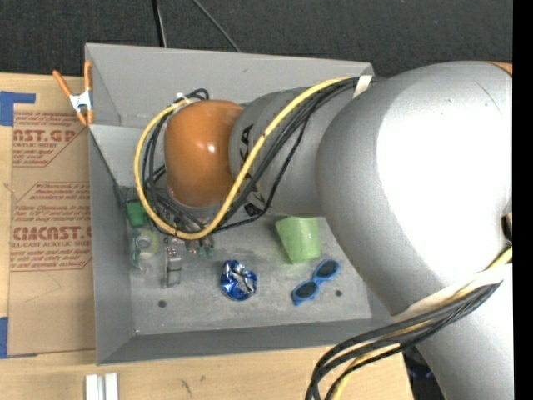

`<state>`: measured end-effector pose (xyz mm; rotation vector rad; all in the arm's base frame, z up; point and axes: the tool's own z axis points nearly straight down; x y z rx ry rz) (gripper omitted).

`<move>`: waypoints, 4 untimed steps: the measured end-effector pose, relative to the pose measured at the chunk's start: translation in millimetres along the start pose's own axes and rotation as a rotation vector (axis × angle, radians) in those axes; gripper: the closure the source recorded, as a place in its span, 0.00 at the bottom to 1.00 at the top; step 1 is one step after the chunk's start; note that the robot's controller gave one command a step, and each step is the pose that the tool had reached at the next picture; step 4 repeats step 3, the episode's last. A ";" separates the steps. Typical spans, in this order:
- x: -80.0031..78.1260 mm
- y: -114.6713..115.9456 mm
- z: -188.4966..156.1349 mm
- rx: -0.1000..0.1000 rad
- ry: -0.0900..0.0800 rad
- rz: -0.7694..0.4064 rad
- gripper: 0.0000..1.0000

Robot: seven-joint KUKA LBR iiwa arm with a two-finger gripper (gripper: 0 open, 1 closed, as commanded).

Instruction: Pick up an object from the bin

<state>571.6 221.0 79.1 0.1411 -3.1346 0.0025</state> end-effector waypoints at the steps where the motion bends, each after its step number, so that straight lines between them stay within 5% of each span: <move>1: -8.5 20.7 6.6 -0.002 -0.008 -0.048 0.00; 2: -10.7 19.2 2.2 -0.002 -0.011 -0.046 1.00; 3: 0.4 25.0 -140.0 -0.004 -0.015 -0.138 1.00; 4: 0.4 25.0 -140.0 -0.004 -0.015 -0.138 1.00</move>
Offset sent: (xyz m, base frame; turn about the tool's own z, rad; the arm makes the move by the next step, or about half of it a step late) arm 0.0057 0.0207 -0.0070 -0.0479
